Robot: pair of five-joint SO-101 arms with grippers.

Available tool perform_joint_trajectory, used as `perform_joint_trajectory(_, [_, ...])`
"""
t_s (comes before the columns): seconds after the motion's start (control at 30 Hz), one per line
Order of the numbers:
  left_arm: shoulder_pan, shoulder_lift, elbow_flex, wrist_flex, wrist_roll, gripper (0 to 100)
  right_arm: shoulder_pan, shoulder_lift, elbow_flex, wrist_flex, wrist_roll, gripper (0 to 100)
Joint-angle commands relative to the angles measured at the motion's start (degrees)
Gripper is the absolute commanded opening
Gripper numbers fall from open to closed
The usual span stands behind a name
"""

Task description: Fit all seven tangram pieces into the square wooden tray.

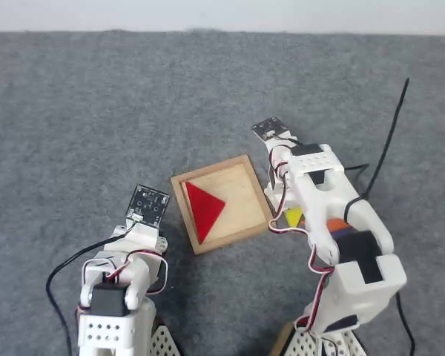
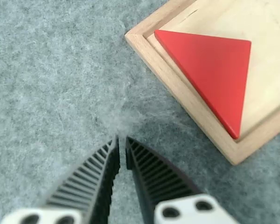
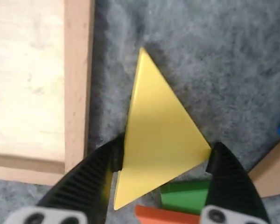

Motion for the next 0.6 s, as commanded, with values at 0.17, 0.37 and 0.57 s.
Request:
perform_joint_trajectory(0.17, [-0.35,-0.97,-0.57,0.18,-0.44,2,0.04,-14.37,3.78,0.75,0.62,22.6])
perform_joint_trajectory(0.37, [-0.35,-0.97,-0.57,0.18,-0.44,2,-0.31,-16.22,4.31,0.84,0.7,22.6])
perform_joint_trajectory(0.57, [-0.26,-0.97,-0.57,0.18,-0.44,2,1.63,-13.05,2.73,0.31,0.53,26.7])
